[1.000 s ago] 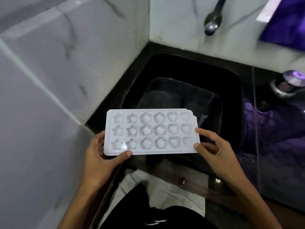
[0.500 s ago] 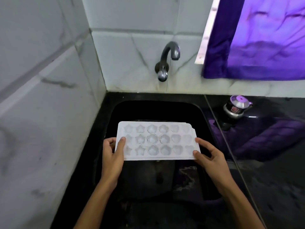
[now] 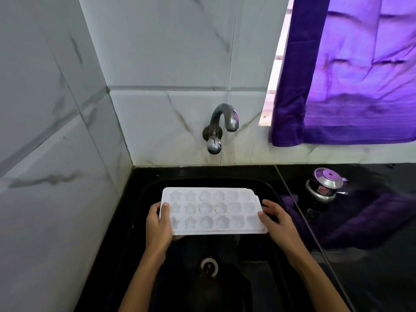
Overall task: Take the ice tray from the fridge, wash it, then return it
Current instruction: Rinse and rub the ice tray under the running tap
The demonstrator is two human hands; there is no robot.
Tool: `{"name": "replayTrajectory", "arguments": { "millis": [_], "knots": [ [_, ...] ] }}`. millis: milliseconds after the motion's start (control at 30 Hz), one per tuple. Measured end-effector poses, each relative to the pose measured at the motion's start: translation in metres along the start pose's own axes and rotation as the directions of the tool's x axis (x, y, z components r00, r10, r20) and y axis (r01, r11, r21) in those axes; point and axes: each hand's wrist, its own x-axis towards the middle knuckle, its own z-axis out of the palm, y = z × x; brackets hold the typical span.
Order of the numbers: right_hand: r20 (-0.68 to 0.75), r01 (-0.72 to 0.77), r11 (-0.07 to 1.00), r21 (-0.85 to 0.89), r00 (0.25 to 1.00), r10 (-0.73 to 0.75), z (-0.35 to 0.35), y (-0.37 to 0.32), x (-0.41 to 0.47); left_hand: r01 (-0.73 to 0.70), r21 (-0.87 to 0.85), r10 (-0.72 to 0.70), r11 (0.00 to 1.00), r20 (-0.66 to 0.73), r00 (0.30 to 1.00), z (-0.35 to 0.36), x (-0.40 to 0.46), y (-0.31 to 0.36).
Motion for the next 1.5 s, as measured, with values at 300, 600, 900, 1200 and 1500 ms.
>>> {"name": "replayTrajectory", "arguments": {
  "millis": [300,600,900,1200,1500],
  "knots": [
    [-0.035,0.222,0.965,-0.139,0.973,-0.229,0.061,-0.071,0.135,0.021,-0.006,-0.021,1.000,-0.036,0.999,0.034,0.047,0.004],
    [0.384,-0.455,0.716,0.530,0.881,0.276,0.104,-0.109,0.200,0.032,-0.013,-0.033,0.999,-0.089,0.996,0.039,0.073,-0.009],
    [0.373,-0.477,0.754,0.452,0.869,0.326,0.105,-0.108,0.210,0.025,-0.030,-0.028,0.999,-0.093,0.995,0.036,0.074,-0.016],
    [0.330,-0.447,0.800,0.399,0.885,0.329,0.104,-0.111,0.208,-0.009,-0.002,0.008,1.000,-0.110,0.994,0.031,0.074,-0.021],
    [0.342,-0.469,0.768,0.436,0.876,0.341,0.072,-0.073,0.181,-0.003,-0.007,0.002,1.000,-0.114,0.993,0.025,0.070,-0.023]
  ]
}}
